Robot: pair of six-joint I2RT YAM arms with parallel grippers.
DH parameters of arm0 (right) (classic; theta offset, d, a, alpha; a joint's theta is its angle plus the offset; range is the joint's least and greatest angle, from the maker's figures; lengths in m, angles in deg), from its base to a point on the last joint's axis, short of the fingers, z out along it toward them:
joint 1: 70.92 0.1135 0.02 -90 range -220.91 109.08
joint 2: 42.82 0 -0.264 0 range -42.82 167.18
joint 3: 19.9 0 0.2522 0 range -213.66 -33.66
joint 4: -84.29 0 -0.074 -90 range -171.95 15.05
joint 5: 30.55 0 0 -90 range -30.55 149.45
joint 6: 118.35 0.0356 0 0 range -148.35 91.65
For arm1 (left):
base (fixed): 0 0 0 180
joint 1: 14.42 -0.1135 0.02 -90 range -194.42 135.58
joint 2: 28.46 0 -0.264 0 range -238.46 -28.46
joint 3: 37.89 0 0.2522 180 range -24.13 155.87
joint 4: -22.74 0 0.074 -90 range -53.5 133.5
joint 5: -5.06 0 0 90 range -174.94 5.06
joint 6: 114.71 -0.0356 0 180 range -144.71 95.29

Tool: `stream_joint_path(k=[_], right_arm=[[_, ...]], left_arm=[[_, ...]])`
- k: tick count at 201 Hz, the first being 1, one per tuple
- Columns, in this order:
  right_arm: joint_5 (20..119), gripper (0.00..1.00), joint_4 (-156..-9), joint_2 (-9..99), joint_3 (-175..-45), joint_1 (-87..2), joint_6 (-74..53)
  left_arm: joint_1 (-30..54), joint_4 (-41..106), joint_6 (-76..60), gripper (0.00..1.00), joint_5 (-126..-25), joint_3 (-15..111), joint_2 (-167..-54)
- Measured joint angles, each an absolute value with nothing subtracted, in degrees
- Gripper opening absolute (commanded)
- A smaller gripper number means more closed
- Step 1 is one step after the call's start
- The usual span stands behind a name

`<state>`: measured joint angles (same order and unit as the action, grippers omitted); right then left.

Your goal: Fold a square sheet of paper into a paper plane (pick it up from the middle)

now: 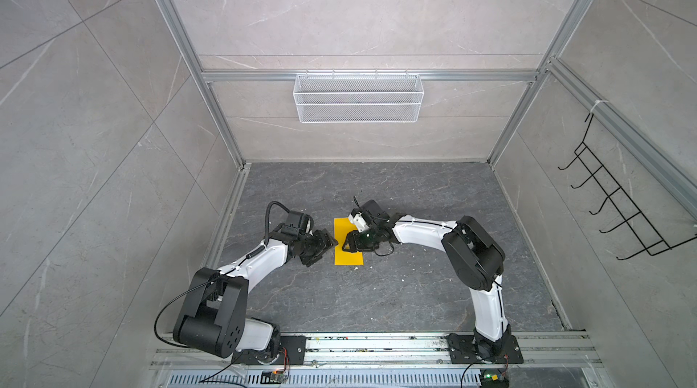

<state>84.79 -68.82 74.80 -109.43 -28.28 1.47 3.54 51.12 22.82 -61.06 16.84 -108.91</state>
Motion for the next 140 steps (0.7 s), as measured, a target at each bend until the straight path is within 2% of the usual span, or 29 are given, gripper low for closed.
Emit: stream_joint_path(k=[73,140], right_arm=[[87.7,0.54,-70.5,73.8,-107.0,-29.3,-0.1],[89.0,0.54,-71.7,73.3,-105.8,-29.7,-0.1]], left_arm=[[5.3,46.5,22.6,0.48,-57.2,16.4,-114.9],[5.4,45.4,20.7,0.36,-54.7,18.6,-121.5]])
